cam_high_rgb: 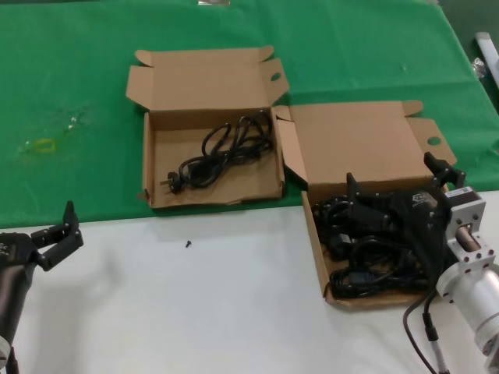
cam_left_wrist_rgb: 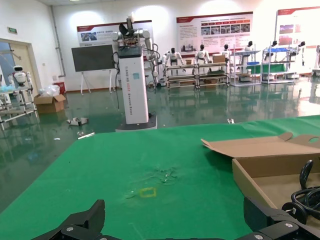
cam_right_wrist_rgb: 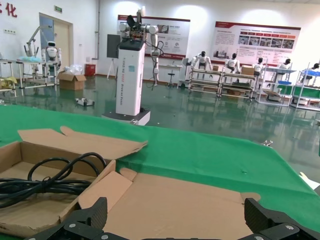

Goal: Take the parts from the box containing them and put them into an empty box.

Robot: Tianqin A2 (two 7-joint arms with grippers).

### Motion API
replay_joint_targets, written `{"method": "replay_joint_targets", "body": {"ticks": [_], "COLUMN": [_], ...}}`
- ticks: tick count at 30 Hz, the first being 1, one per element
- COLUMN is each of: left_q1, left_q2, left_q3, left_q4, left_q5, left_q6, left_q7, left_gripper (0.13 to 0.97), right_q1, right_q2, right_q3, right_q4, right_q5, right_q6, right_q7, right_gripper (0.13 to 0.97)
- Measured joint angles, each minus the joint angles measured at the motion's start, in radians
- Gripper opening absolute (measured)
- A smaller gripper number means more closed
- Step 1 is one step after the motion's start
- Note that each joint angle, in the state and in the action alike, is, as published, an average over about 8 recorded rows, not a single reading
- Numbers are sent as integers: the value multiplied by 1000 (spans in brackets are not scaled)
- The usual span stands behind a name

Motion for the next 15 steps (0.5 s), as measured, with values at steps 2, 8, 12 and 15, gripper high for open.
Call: {"method": "replay_joint_targets", "body": {"ticks": [2,8,12,15], "left_q1": [0,0,0,0], "left_q2": [0,0,0,0], "left_q3": [0,0,0,0], "left_q4": [0,0,0,0], "left_q5": [0,0,0,0], "left_q6": [0,0,0,0], "left_q7": [0,0,0,0], "left_gripper": [966,966,966,966], "right_q1": [0,0,0,0], "right_q2": [0,0,0,0], "right_q3": [0,0,0,0], "right_q4": [0,0,0,0], "right_q5": [0,0,0,0], "right_q6": [0,0,0,0], "right_q7": [0,0,0,0], "right_gripper": [966,966,966,966]}}
